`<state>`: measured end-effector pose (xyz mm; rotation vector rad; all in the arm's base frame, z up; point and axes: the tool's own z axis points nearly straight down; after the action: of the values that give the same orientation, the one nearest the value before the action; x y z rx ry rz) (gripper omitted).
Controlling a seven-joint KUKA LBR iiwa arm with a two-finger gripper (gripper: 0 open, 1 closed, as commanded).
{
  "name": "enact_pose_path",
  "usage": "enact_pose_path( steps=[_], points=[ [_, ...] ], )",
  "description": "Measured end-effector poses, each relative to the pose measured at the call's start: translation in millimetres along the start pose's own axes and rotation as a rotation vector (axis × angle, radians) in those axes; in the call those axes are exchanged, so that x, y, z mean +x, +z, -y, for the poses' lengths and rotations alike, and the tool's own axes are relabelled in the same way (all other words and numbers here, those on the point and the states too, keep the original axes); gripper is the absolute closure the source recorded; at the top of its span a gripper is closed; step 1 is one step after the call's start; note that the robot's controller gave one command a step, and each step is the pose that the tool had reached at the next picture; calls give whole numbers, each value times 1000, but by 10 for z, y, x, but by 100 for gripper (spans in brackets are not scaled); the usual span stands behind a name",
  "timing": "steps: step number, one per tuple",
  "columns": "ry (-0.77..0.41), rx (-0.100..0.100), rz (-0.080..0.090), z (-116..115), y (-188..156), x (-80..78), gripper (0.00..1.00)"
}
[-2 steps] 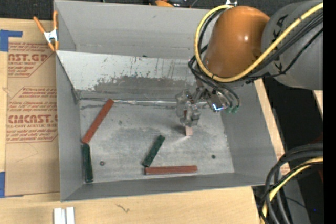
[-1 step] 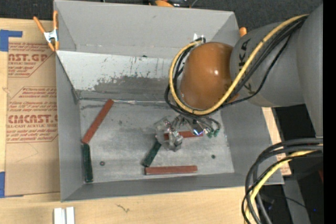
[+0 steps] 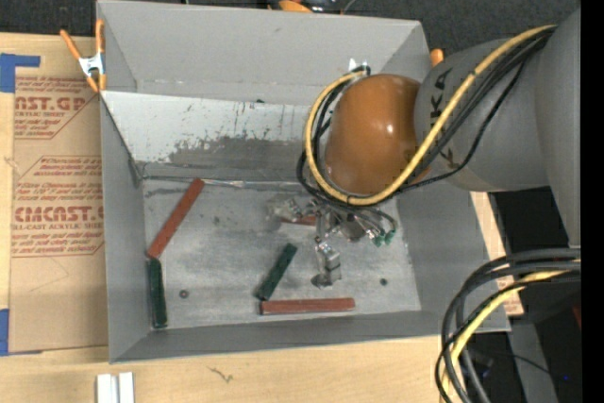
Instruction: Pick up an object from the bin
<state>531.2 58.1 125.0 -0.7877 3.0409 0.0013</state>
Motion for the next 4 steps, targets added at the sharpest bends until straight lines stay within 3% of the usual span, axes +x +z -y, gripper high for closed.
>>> enact_pose_path(
  steps=[1,2,3,4],
  points=[
    [-186,-1,-3,-76,563,323,0],
    [-184,3,5,-61,523,295,100],
    [-186,1,2,-74,548,306,0],
    [-223,3,0,664,551,638,0]
  ],
)
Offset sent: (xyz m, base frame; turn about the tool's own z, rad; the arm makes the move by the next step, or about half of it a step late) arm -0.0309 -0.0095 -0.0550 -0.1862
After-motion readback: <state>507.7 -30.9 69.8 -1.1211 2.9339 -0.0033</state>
